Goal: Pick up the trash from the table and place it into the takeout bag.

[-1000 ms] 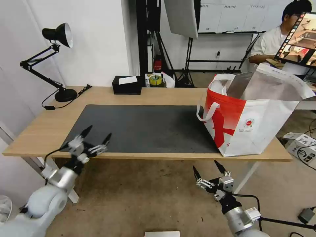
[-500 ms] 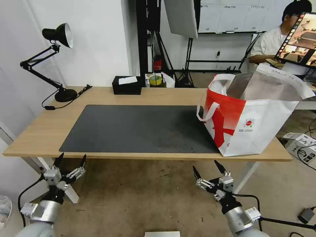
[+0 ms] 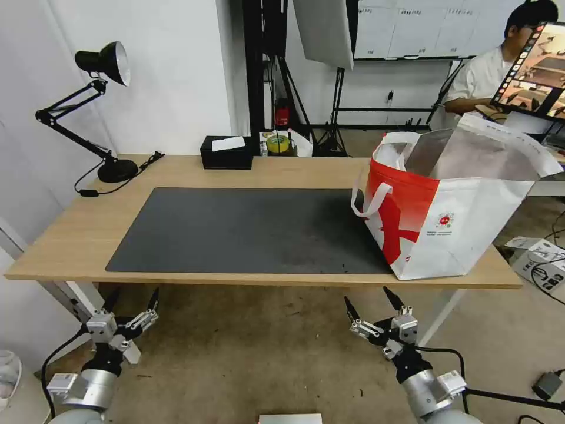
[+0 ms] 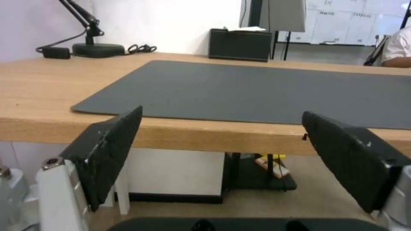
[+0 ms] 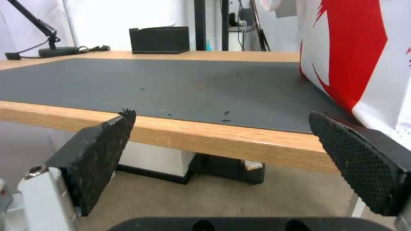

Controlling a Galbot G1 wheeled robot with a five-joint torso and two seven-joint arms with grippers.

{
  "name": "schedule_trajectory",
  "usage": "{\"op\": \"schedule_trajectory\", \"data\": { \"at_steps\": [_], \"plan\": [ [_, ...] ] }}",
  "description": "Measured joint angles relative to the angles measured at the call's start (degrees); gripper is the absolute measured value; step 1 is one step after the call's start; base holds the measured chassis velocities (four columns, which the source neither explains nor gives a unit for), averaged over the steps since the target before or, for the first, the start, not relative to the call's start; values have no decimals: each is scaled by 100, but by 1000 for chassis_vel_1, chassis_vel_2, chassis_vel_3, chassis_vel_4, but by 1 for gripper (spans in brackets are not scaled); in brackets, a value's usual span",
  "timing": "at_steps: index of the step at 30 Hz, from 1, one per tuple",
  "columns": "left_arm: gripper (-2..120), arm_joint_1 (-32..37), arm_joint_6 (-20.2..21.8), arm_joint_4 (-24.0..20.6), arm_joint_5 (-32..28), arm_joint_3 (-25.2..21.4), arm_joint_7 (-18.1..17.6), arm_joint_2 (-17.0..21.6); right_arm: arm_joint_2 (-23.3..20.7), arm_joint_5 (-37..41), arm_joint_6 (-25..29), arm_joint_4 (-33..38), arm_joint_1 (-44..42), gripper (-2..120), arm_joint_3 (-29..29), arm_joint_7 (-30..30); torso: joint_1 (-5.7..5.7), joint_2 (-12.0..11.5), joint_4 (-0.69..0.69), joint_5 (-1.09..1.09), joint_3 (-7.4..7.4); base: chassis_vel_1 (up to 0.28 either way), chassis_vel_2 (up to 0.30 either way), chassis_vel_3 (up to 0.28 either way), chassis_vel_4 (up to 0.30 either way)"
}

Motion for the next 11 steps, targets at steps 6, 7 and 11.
{"op": "schedule_trajectory", "data": {
  "at_steps": [6, 7, 11],
  "plan": [
    [100, -8, 3, -2, -4, 5, 0, 5, 0, 0, 0, -1, 0, 100, 0, 0, 0, 0, 0, 0, 0, 0, 0, 0, 0],
    [100, -8, 3, -2, -4, 5, 0, 5, 0, 0, 0, -1, 0, 100, 0, 0, 0, 0, 0, 0, 0, 0, 0, 0, 0],
    [100, -11, 6, -2, -6, 8, 0, 7, 0, 0, 0, 0, 0, 100, 0, 0, 0, 0, 0, 0, 0, 0, 0, 0, 0]
  ]
}}
